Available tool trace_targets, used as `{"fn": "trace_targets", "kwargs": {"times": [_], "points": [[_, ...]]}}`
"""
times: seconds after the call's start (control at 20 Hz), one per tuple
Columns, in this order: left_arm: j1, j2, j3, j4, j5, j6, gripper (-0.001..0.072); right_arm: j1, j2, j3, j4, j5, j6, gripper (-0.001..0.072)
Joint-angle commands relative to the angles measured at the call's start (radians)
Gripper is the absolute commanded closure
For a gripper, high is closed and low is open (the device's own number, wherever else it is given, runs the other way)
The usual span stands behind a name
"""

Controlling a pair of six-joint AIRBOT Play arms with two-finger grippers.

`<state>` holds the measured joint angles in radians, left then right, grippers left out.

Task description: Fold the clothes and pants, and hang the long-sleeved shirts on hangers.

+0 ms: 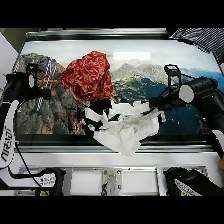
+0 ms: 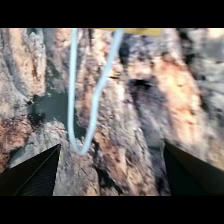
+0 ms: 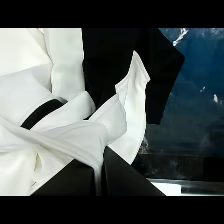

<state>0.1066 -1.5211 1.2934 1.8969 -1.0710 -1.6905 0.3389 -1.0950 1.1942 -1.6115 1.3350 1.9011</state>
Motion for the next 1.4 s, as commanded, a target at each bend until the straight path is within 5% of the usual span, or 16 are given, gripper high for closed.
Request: {"fn": "trace_targets", "kwargs": {"times": [0.0,0.4,0.8,0.85,1.05,1.15,1.25,1.35], "points": [[0.053,-0.123,0.001,0.079,0.060,-0.015,0.0017,0.000,0.000,0.000,0.000,0.000,-0.001,0.0687],[0.097,-0.193,0.001,0.100,0.240,-0.019,0.0017,0.000,-0.002,0.000,0.000,0.000,0.000,0.0687],[0.097,-0.256,0.001,0.099,0.253,-0.020,0.0032,0.000,-0.002,0.000,0.000,0.000,0.000,0.0687],[0.097,-0.256,0.001,0.099,0.254,-0.019,0.0178,0.000,-0.002,0.000,0.000,0.000,0.000,0.0687],[0.097,-0.256,0.001,0.099,0.255,-0.019,0.0572,0.000,-0.002,0.000,0.000,0.000,0.000,0.0687],[0.095,-0.256,0.001,0.098,0.254,-0.020,0.0590,0.000,-0.002,0.000,0.000,0.000,0.000,0.0687],[0.095,-0.255,0.001,0.098,0.251,-0.020,0.0691,0.000,-0.002,0.000,0.000,0.000,0.000,0.0687],[0.095,-0.254,0.001,0.099,0.240,-0.020,0.0691,0.000,-0.002,0.000,0.000,0.000,0.000,0.0687]]}}
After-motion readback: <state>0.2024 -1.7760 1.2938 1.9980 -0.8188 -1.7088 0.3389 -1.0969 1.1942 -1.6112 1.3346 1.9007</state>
